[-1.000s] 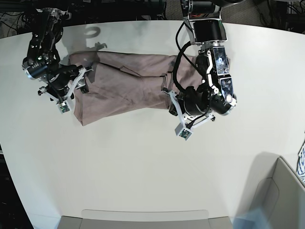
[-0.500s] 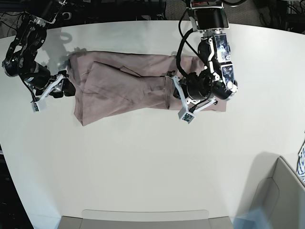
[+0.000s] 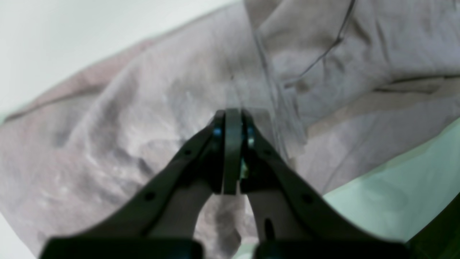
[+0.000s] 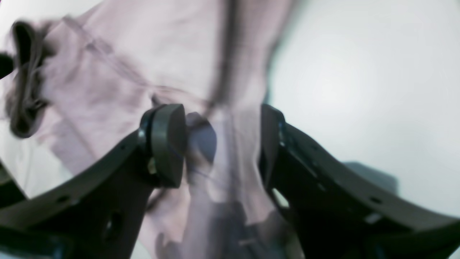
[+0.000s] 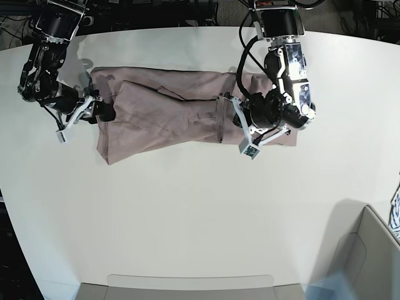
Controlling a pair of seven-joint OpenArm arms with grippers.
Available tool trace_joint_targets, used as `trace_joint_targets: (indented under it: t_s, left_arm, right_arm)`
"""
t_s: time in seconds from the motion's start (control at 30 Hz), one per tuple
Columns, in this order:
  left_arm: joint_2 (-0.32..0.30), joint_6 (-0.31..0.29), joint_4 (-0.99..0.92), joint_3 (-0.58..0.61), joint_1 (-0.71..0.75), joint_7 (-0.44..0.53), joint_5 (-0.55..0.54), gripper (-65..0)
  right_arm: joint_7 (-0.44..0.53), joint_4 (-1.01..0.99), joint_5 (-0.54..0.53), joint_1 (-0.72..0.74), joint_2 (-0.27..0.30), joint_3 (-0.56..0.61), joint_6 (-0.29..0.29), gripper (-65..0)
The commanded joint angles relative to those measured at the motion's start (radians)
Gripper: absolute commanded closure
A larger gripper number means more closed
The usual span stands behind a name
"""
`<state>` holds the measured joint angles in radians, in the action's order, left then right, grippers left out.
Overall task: Fold the T-shirt properly
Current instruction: 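Grasp the other strip end with the right gripper, then fold the held end over onto the bundle with the right gripper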
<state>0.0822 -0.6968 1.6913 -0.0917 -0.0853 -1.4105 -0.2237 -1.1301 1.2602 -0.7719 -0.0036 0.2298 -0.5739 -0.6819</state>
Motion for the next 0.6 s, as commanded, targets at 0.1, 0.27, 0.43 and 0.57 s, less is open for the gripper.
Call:
trace_joint_targets:
  t_s: [0.1, 0.27, 0.43, 0.57]
  left_arm:
    - [0.004, -0.001, 0.016, 0.002, -0.015, 0.014, -0.013, 0.0]
    - [0.004, -0.001, 0.017, 0.002, -0.011, 0.014, -0.013, 0.0]
    - [0.004, -0.001, 0.086, 0.002, 0.014, 0.014, -0.015, 0.0]
    - [-0.005, -0.001, 0.177, 0.000, 0.040, 0.014, -0.013, 0.0]
  right_arm:
    - [-0.006, -0.012, -0.001, 0.015, -0.011, 0.067, -0.016, -31.1]
    - [-0.006, -0.006, 0.007, 0.011, -0.056, 0.119, -0.016, -31.0]
    - [-0.003, -0.003, 0.007, 0.018, -0.059, 0.171, -0.016, -21.4]
    - [-0.006, -0.003, 0.009, 0.035, -0.057, 0.171, 0.029, -0.5]
